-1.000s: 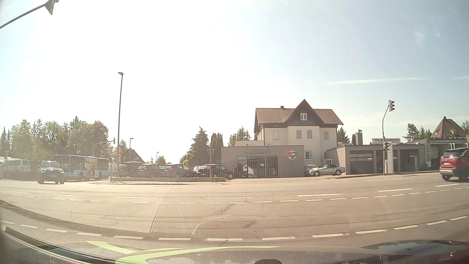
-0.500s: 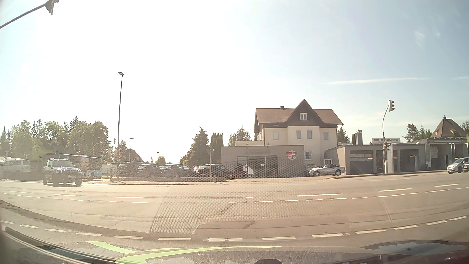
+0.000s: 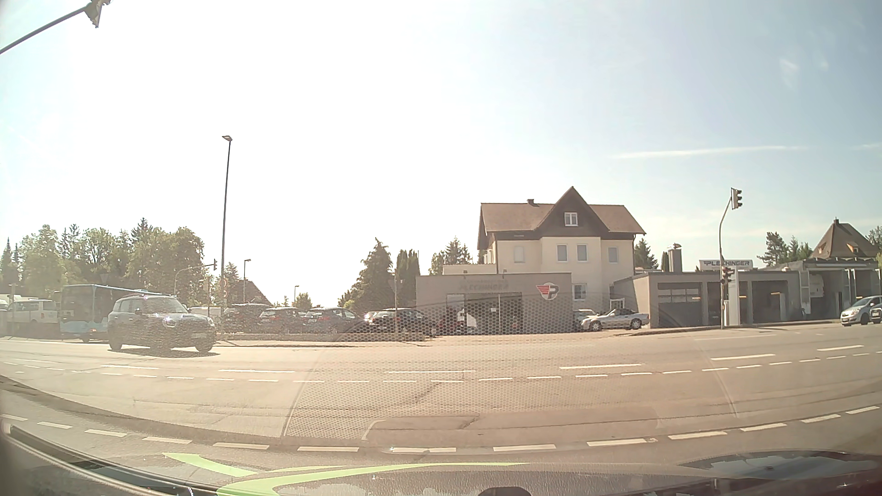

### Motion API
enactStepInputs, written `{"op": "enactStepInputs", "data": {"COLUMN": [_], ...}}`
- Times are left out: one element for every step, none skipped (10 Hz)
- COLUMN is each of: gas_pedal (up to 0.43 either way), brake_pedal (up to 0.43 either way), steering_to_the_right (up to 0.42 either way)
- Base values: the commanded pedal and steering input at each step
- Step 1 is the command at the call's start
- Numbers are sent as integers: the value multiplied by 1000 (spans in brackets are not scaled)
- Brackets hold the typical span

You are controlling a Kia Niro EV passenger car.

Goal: Follow the waypoints while adhering to traffic rules and regulations

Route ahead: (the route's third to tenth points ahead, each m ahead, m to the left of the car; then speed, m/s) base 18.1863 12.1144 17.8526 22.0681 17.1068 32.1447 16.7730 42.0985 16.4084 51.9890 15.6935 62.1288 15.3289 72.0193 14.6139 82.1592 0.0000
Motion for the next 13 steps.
{"op": "enactStepInputs", "data": {"gas_pedal": [0, 0, 0, 0, 0, 0, 0, 0, 0, 0, 0, 0, 0], "brake_pedal": [354, 354, 354, 354, 354, 354, 354, 354, 354, 354, 354, 354, 354], "steering_to_the_right": [-2, -2, -2, -2, -2, -2, -2, -2, -2, -2, -2, -2, -2]}}
